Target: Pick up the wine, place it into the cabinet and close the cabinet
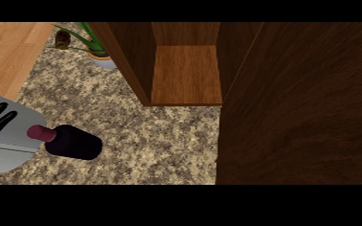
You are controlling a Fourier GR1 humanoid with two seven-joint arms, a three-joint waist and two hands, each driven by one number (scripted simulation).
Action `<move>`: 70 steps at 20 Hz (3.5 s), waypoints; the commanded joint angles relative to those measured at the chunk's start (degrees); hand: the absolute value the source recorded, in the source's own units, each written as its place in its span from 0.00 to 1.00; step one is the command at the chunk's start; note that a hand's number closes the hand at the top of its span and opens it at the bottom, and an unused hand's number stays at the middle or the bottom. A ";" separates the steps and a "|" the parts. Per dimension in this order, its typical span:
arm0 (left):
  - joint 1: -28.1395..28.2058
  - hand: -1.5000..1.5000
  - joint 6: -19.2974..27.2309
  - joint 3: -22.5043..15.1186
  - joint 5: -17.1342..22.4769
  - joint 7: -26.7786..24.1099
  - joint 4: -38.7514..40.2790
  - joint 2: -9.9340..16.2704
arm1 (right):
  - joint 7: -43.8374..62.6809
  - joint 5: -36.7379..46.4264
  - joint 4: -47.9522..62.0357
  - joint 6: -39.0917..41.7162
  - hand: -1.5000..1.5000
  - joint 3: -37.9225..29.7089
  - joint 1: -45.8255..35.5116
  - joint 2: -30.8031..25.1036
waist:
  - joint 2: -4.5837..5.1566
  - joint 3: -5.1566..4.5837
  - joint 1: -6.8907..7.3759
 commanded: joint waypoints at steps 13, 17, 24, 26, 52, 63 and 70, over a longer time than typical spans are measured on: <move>-8.98 0.00 -8.87 2.92 -22.41 -13.46 19.99 -7.30 | 3.37 -5.85 -7.31 0.41 0.00 -1.72 0.21 0.05 | 0.07 -0.01 0.06; -9.45 0.00 -11.62 3.00 -27.16 -17.36 24.36 -8.29 | 4.34 -1.62 -10.08 -1.37 0.00 2.19 2.41 2.12 | 0.02 -0.02 -0.06; -12.78 0.00 -13.53 1.97 -35.46 -24.01 31.49 -8.94 | 7.70 -5.34 -9.97 -1.98 0.00 -2.26 -2.07 0.03 | 0.05 -0.04 -0.24; -14.41 0.00 -13.82 1.75 -35.79 -24.95 33.19 -7.76 | 1.10 -1.96 -5.42 0.29 0.00 -0.13 0.40 1.90 | 0.07 0.02 0.24; -18.64 0.00 -12.20 -3.60 -53.28 -48.81 53.48 -7.10 | 6.81 -1.50 -11.40 -0.94 0.00 1.95 0.80 2.52 | 0.01 -0.04 -0.40; -19.85 0.00 -10.47 -7.90 -54.98 -54.82 58.50 -9.20 | 7.15 0.59 -6.67 -1.80 0.00 1.99 -4.81 2.11 | 0.07 -0.08 -0.08; -20.32 1.00 -14.31 -8.79 -51.20 -53.33 59.13 -8.58 | 3.96 -2.34 -7.99 0.83 0.00 0.43 0.73 2.56 | -0.08 0.01 -0.51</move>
